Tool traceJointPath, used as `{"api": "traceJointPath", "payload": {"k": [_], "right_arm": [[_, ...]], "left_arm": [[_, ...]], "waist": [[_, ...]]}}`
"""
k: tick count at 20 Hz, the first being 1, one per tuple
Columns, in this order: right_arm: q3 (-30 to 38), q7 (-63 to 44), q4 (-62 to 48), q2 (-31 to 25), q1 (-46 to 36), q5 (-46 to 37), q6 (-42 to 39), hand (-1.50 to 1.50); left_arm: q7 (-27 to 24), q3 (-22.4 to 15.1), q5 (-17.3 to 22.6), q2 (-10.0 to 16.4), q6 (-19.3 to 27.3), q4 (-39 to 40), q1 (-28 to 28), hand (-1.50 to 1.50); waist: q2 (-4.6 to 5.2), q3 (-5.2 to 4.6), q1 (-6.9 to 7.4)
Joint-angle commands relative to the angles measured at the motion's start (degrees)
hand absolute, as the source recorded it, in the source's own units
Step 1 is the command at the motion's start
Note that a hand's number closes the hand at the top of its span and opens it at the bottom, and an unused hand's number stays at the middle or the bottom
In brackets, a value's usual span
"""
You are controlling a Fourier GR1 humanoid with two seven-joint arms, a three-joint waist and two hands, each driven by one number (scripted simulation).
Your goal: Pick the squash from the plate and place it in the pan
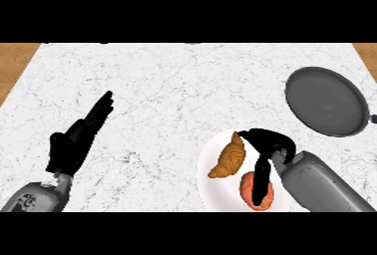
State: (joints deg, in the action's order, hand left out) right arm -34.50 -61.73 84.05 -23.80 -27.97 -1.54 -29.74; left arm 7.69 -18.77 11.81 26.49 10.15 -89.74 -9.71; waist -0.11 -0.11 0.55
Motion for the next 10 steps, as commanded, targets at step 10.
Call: {"api": "traceJointPath", "payload": {"k": [10], "right_arm": [[-7.0, -13.7, 2.3, 0.9, 2.1, -1.8, -2.3, -1.50]], "left_arm": [[-0.7, 2.6, -0.3, -0.3, -2.6, -0.4, 1.4, 0.00]], "waist": [[-0.09, 0.04, -0.43]]}}
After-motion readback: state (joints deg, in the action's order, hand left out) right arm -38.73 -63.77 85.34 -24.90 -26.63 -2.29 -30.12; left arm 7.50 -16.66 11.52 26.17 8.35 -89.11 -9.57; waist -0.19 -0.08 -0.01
